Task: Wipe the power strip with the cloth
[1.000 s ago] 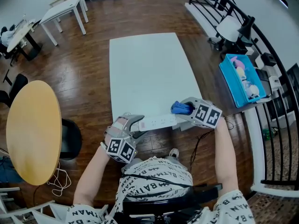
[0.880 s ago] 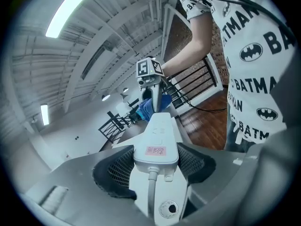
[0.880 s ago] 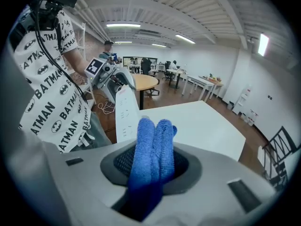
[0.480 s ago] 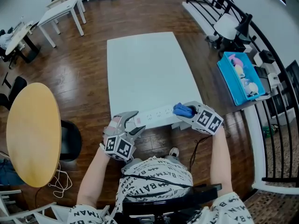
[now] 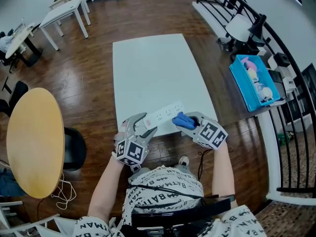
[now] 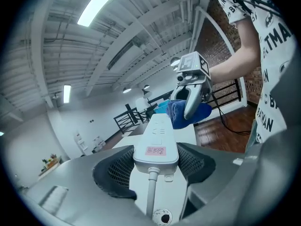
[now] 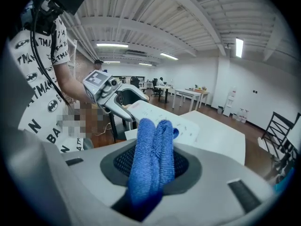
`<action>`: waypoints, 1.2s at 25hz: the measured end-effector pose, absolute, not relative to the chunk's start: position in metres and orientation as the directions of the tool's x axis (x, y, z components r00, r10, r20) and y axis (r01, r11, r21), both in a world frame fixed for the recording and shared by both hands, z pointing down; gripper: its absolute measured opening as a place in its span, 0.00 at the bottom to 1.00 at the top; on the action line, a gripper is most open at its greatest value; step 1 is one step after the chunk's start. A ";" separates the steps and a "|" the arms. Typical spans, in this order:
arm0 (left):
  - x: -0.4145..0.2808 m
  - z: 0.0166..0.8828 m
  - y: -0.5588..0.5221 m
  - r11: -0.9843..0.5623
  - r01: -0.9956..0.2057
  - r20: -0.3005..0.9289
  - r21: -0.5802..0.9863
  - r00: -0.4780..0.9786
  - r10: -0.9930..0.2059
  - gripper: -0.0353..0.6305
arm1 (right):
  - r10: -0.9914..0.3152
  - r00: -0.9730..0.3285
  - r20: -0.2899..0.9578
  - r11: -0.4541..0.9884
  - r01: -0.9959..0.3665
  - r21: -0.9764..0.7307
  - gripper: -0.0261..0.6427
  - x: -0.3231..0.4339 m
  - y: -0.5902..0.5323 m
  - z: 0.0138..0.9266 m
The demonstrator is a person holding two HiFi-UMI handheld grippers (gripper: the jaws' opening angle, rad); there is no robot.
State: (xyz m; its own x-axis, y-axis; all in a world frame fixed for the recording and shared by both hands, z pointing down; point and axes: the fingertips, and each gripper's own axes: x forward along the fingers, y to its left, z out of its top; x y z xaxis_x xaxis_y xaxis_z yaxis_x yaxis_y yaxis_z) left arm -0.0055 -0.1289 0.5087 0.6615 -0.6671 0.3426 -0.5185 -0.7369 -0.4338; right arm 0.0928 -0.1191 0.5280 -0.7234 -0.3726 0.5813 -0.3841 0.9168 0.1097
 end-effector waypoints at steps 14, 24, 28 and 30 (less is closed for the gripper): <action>-0.012 0.517 -0.147 -0.711 -0.619 0.335 -0.334 0.627 -0.703 0.48 | -0.325 -0.781 0.533 0.939 -0.335 0.081 0.24 0.024 -0.104 0.521; -0.017 0.562 -0.159 -0.681 -0.727 0.387 -0.089 0.605 -0.696 0.48 | -0.587 -0.620 0.521 0.714 -0.699 -0.028 0.24 0.083 -0.149 0.540; -0.014 0.589 -0.164 -0.724 -0.682 0.439 -0.107 0.621 -0.649 0.48 | -0.611 -0.598 0.519 0.672 -0.738 -0.059 0.24 0.093 -0.150 0.548; -0.011 0.614 -0.167 -0.768 -0.631 0.485 -0.111 0.640 -0.596 0.48 | -0.615 -0.590 0.522 0.657 -0.750 -0.073 0.24 0.094 -0.150 0.555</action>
State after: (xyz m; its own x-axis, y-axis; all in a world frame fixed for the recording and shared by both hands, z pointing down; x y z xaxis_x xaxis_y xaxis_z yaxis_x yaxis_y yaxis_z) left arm -0.0110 -0.1669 0.6135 0.6402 -0.5957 0.4850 -0.6305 -0.7682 -0.1112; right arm 0.0941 -0.1504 0.5548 -0.5902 -0.6154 0.5225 -0.7500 0.6574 -0.0730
